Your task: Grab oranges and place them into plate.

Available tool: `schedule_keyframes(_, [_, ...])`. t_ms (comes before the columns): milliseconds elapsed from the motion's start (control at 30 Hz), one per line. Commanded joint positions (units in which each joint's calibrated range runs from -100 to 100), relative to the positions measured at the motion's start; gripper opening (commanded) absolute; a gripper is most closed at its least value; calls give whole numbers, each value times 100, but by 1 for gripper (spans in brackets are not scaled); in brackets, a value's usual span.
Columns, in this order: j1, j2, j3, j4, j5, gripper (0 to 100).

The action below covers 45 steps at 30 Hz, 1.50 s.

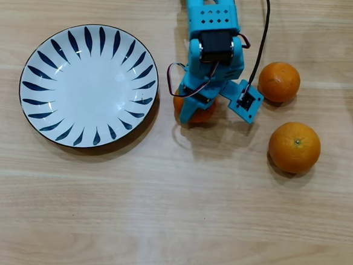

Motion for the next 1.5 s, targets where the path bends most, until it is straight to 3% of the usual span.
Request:
schedule_keyframes(0, [58, -211, -323, 20, -15, 29])
schedule_keyframes(367, [751, -1986, -1228, 1223, 116, 33])
schedule_keyframes(600, [1888, -2941, -133, 1197, 200, 33])
schedule_keyframes(833, [3138, -3499, 1832, 209, 247, 34])
schedule_keyframes(1033, [3509, -3567, 2946, -616, 247, 34])
schedule_keyframes(1267, [3574, -3516, 3272, -865, 205, 34])
schedule_keyframes(1467, [3557, -3516, 3272, -857, 200, 53])
